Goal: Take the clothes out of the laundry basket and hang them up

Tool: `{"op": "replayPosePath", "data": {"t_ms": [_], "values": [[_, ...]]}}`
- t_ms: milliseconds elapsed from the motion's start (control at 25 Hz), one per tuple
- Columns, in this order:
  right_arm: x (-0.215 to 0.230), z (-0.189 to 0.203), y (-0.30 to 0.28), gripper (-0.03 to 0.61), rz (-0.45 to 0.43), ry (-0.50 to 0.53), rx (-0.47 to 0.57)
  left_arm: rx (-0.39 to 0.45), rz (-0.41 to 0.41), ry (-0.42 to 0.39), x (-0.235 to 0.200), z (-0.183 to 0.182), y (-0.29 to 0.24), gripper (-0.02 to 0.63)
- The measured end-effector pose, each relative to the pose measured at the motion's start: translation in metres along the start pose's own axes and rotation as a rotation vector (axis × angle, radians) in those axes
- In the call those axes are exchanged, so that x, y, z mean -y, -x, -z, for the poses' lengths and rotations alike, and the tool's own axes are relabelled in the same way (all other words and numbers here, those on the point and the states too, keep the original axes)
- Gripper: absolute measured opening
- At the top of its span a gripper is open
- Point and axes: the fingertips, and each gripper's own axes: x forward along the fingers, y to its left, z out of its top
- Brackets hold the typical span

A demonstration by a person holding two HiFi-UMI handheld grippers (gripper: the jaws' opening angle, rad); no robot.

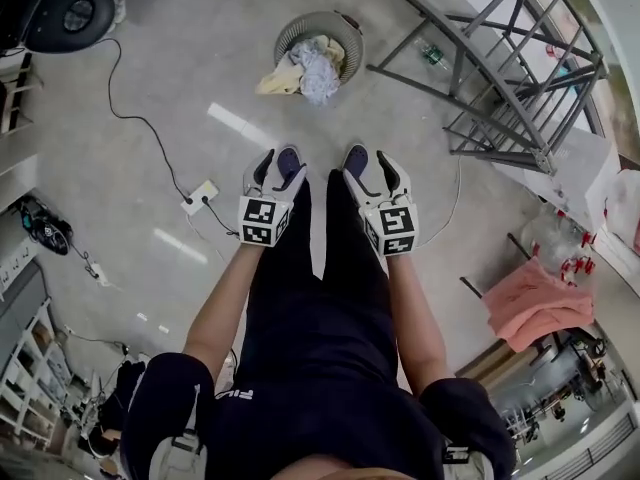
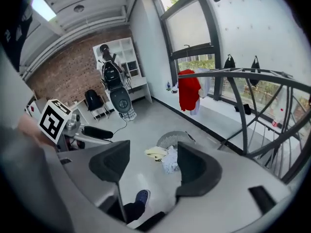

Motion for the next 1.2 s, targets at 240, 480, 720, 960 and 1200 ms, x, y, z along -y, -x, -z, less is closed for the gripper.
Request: {"op": "replayPosePath", "data": {"t_ms": [240,480,720,960,1200], "values": [[0.037,0.023,-0.063,0.299,-0.037,-0.013,-0.019,-0.037,-0.068,0.006,-0.021,0.042,-0.091,0.301],[0.056,0.078,-0.118,0.293,-0.109,-0.019,-0.060,-0.116,-0.078,0.005,-0.029,0.113,-0.196,0.301],[0.079,0.110,-0.169,0.289,-0.168,0.030,-0.046,-0.196,-0.095,0.068,-0.050,0.187,-0.294,0.301],[0.119,0.133,-0.210,0.275,-0.186,0.080,-0.002,-0.221,-0.159,0.022,-0.064,0.240,-0.368,0.301],[0.142,0.180,-0.236,0.270,-0.178,0.160,-0.010,-0.182,-0.218,0.029,-0.078,0.269,-0.411,0.301]]}}
